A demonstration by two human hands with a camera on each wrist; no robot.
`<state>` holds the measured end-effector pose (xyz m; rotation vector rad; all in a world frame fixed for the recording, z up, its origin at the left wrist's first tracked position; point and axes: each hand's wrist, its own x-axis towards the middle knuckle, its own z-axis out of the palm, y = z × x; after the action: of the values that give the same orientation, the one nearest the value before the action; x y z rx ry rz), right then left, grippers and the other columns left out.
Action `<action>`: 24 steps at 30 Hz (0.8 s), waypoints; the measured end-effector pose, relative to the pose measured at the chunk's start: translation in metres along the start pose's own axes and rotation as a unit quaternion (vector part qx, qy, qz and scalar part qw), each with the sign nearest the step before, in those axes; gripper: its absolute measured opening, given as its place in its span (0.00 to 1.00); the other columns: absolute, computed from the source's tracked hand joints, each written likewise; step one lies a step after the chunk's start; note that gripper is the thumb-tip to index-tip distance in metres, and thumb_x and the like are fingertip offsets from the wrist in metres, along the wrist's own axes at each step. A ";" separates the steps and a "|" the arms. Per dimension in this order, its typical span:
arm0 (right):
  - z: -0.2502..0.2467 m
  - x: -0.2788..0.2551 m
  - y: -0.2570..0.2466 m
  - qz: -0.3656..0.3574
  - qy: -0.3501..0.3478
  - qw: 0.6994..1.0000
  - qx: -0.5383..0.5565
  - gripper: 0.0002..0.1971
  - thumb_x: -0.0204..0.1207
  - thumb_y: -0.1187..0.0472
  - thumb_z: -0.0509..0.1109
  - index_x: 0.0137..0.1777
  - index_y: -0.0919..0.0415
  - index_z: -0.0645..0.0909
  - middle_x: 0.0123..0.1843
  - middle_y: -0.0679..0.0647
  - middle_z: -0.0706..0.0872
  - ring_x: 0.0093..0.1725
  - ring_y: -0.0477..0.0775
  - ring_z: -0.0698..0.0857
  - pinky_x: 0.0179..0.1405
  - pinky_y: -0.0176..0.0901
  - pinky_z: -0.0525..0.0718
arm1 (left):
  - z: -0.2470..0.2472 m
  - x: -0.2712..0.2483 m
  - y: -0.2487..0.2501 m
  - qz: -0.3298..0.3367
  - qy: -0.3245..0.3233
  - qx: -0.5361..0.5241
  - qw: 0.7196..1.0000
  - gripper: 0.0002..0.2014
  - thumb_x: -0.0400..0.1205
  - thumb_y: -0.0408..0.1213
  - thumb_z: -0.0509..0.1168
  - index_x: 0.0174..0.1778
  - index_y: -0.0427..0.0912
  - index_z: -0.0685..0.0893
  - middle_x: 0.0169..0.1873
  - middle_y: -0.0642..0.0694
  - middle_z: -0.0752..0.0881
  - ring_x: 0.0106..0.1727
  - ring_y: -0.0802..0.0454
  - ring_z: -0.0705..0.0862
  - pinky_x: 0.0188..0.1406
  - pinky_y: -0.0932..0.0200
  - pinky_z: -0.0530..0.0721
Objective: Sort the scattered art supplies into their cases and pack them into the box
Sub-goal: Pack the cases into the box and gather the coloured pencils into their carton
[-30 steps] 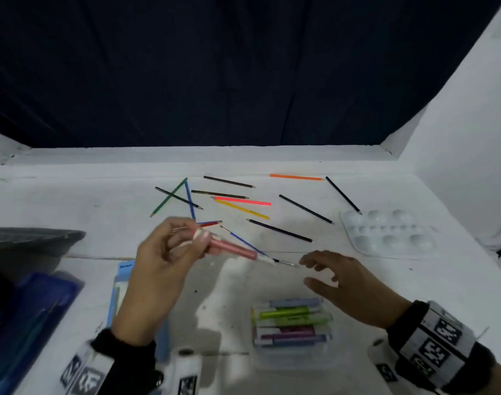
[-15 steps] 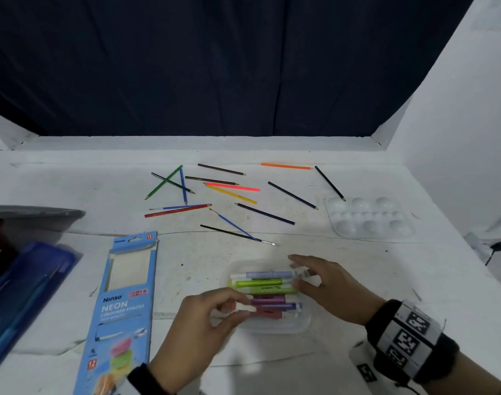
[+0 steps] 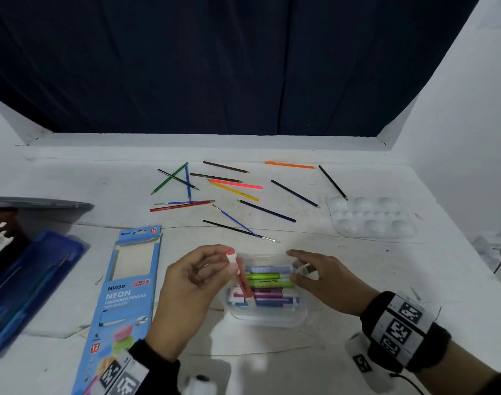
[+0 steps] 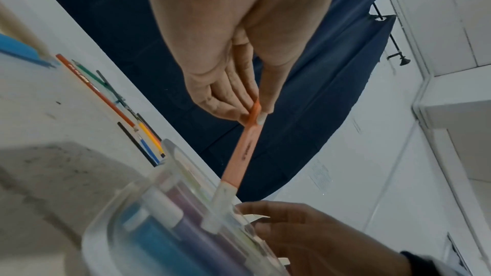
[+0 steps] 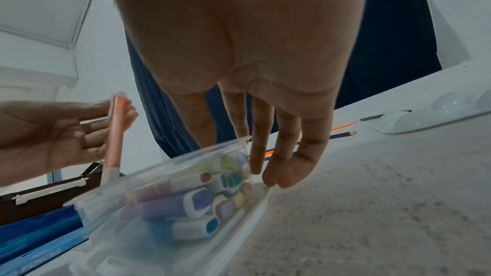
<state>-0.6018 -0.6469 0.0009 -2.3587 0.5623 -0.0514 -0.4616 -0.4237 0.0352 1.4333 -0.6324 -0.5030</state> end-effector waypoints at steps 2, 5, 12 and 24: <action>0.001 0.000 0.000 0.000 0.002 1.000 0.000 0.22 0.84 0.51 0.65 0.78 0.49 0.72 0.59 0.41 0.81 0.55 0.44 0.83 0.48 0.22 0.72 | 0.005 0.005 0.002 0.014 -0.039 0.016 0.999 0.13 0.79 0.26 0.71 0.57 0.40 0.89 0.51 0.46 0.92 0.54 0.50 0.91 0.53 0.63 0.88; 0.002 0.003 0.000 0.006 0.002 1.000 0.008 0.20 0.87 0.54 0.60 0.78 0.49 0.73 0.59 0.42 0.81 0.52 0.42 0.83 0.45 0.21 0.74 | 0.019 0.012 -0.005 0.061 -0.139 0.114 0.982 0.11 0.82 0.35 0.70 0.59 0.44 0.91 0.52 0.48 0.88 0.56 0.51 0.89 0.57 0.61 0.86; 0.000 0.007 0.000 0.006 0.004 1.000 0.016 0.19 0.87 0.55 0.60 0.76 0.50 0.75 0.59 0.47 0.85 0.46 0.42 0.82 0.49 0.28 0.73 | 0.052 0.018 -0.043 0.213 -0.299 0.385 0.847 0.14 0.83 0.33 0.61 0.58 0.44 0.90 0.52 0.49 0.84 0.54 0.54 0.81 0.56 0.67 0.75; 0.004 0.006 0.004 0.037 -0.002 0.997 0.060 0.17 0.86 0.55 0.62 0.73 0.54 0.76 0.56 0.55 0.83 0.34 0.48 0.86 0.32 0.41 0.89 | 0.053 0.016 -0.040 0.243 -0.242 0.462 0.818 0.09 0.73 0.39 0.69 0.43 0.54 0.94 0.40 0.57 0.83 0.41 0.56 0.82 0.40 0.61 0.81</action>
<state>-0.5972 -0.6490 -0.0053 -2.2187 0.6267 -0.0468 -0.4833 -0.4770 -0.0017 1.9453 -1.7825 -0.1148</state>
